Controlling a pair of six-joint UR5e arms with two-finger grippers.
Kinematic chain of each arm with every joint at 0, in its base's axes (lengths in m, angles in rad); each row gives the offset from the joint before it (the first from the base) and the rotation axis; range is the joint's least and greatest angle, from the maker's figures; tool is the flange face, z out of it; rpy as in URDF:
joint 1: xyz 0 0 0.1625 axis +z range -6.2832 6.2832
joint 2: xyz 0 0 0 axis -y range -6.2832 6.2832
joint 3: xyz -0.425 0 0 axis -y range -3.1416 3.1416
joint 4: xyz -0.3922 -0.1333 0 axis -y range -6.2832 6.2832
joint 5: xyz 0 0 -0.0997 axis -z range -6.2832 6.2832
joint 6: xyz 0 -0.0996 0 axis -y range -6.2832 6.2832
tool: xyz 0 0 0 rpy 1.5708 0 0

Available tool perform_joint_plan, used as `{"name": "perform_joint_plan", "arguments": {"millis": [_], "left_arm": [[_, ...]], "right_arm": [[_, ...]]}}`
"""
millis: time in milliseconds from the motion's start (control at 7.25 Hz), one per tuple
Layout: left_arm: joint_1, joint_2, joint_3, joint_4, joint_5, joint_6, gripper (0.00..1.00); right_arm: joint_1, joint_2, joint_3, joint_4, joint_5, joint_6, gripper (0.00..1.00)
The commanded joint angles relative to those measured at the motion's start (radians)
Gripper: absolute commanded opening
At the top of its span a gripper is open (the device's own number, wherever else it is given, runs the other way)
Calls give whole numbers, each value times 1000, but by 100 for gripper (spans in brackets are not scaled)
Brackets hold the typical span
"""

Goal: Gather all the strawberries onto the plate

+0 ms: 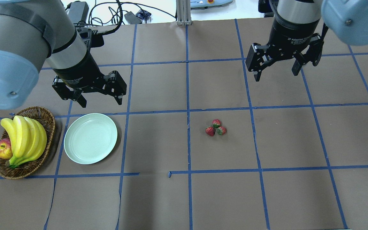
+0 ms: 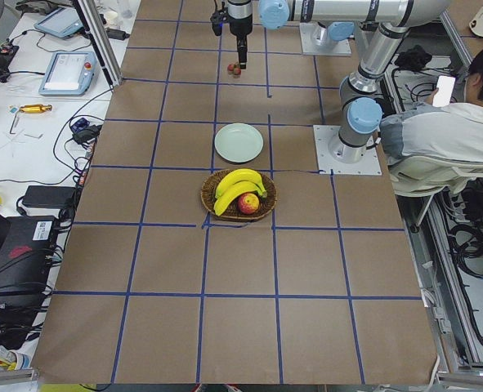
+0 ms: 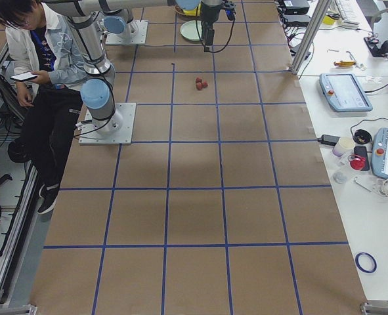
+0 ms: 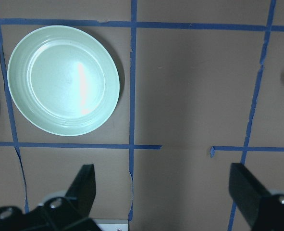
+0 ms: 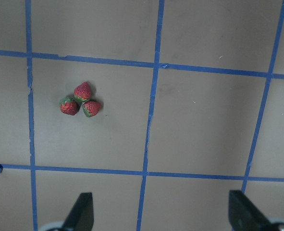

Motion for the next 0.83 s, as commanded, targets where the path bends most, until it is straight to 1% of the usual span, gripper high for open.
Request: {"name": "perform_joint_plan", "arguments": {"millis": [0, 276, 414, 690], "left_arm": [[0, 0, -2, -1, 1, 0, 100], [0, -2, -6, -1, -1, 1, 100], [0, -2, -14, 1, -1, 1, 100], [0, -2, -17, 1, -1, 1, 100]], "right_arm": [[10, 30, 3, 3, 10, -4, 100], [10, 42, 29, -9, 13, -3, 100], [12, 74, 58, -75, 45, 8, 100], [18, 120, 138, -231, 49, 110, 100]]}}
